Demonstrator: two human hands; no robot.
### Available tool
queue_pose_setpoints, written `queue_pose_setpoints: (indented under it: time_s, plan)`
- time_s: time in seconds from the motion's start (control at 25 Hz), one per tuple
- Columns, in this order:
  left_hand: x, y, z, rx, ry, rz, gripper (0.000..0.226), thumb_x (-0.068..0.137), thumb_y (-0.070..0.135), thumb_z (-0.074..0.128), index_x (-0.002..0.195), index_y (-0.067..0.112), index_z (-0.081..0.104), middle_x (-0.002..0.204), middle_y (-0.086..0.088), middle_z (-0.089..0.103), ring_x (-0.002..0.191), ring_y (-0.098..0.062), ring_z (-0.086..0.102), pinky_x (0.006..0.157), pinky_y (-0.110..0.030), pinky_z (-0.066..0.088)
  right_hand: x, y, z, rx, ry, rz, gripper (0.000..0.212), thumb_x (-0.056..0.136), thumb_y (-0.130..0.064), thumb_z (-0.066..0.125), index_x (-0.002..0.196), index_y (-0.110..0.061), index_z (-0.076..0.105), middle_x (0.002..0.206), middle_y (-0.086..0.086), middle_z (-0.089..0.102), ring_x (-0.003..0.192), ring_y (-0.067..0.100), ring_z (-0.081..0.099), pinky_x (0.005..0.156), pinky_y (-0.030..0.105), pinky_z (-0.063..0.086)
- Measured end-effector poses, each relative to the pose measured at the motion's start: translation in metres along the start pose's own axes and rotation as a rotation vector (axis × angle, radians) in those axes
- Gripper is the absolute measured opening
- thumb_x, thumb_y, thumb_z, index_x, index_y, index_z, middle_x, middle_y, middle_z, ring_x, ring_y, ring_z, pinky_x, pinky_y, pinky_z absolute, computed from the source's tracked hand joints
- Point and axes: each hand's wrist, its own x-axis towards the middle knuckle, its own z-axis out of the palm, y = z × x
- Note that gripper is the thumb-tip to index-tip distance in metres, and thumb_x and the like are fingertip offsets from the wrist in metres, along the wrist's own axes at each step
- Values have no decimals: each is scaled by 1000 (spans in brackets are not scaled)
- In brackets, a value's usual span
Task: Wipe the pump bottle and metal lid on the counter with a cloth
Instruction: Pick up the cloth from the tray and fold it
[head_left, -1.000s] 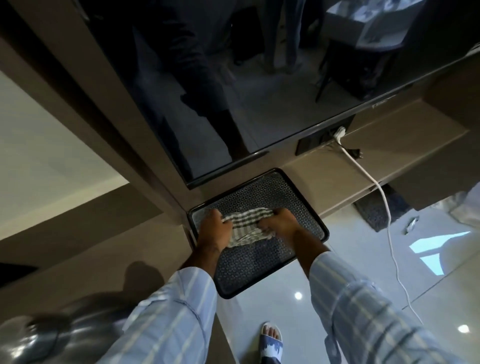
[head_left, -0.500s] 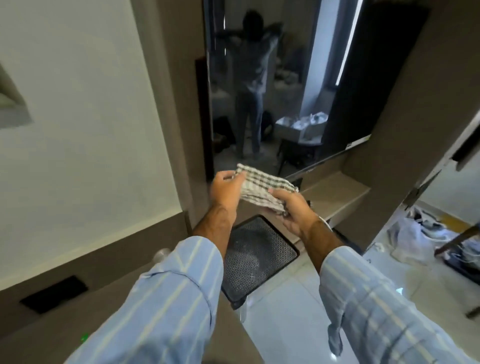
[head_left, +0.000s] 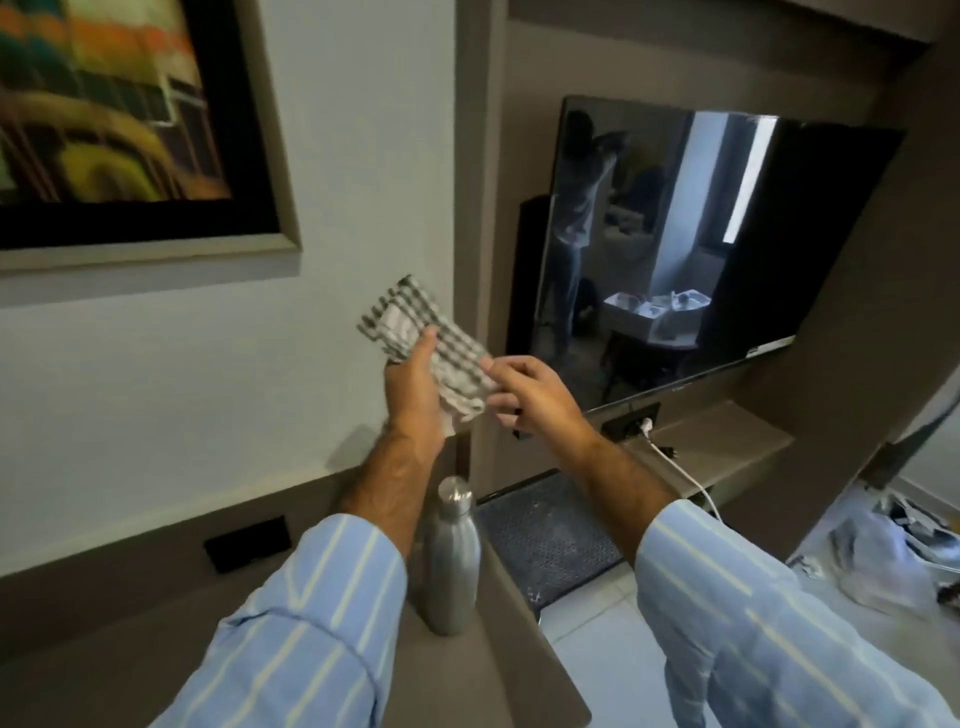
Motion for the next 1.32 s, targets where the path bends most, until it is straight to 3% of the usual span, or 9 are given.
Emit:
queue_pose_setpoints:
  time_s: [0.12, 0.28, 0.4, 0.6, 0.76, 0.96, 1.08, 1.16, 1.32]
  plan:
    - [4, -22, -98, 356, 343, -19, 33, 96, 21, 69, 123, 2, 71, 119, -21, 76, 106, -33, 74, 95, -45, 60, 4, 52, 26, -556, -34, -116, 46, 95, -53, 64, 116, -12, 71, 111, 9, 75, 100, 19, 68, 88, 36, 53]
    - [-26, -104, -161, 607, 367, -279, 44, 100, 38, 64, 125, 2, 69, 115, -18, 74, 102, -33, 70, 78, -28, 47, 26, 112, 52, -1086, -394, -123, 57, 104, -54, 45, 133, -9, 64, 135, 15, 67, 127, 31, 59, 104, 36, 45]
    - [-51, -157, -148, 477, 278, -258, 57, 100, 60, 49, 132, 17, 68, 123, -4, 72, 121, -25, 67, 90, -26, 51, 34, 143, 54, -1066, -294, -164, 39, 107, -31, 44, 92, -6, 70, 103, 21, 76, 103, 39, 68, 76, 31, 38]
    - [-61, -216, -170, 719, 155, 234, 60, 105, 56, 35, 147, 18, 55, 149, 2, 60, 140, -9, 53, 117, -25, 40, 31, 153, 53, -956, -220, -274, 55, 97, -30, 39, 150, -26, 53, 130, 9, 73, 117, 21, 66, 96, 18, 41]
    - [-42, -222, -192, 687, 269, 73, 51, 107, 44, 37, 140, 15, 62, 139, -4, 67, 132, -18, 61, 102, 3, 34, 26, 151, 55, -916, -201, -308, 55, 97, -25, 36, 149, -28, 53, 126, 6, 73, 114, 18, 67, 101, 33, 52]
    - [-83, -243, -176, 722, 40, 346, 56, 108, 46, 37, 161, 30, 30, 167, 1, 37, 155, -21, 35, 125, -41, 30, 26, 152, 56, -962, -167, -315, 57, 96, -28, 31, 146, -24, 57, 129, 6, 72, 117, 18, 64, 100, 30, 48]
    - [-89, -258, -198, 628, 228, 96, 47, 107, 44, 39, 150, 24, 44, 159, -1, 46, 149, -30, 45, 124, -36, 32, 25, 152, 57, -966, -163, -292, 57, 96, -29, 30, 146, -25, 58, 123, 3, 73, 111, 14, 63, 94, 24, 47]
    - [-72, -244, -194, 532, 359, -93, 77, 96, 74, 35, 145, 19, 56, 150, -5, 58, 142, -29, 55, 119, -40, 40, 23, 154, 58, -956, -160, -290, 56, 96, -29, 30, 144, -25, 59, 122, 3, 73, 111, 13, 63, 96, 26, 48]
    - [-73, -230, -153, 631, 188, 243, 60, 105, 57, 35, 154, 25, 44, 157, 2, 51, 146, -19, 47, 121, -40, 37, 30, 156, 55, -942, -134, -280, 56, 95, -33, 30, 139, -24, 63, 122, 4, 74, 113, 16, 64, 100, 35, 51]
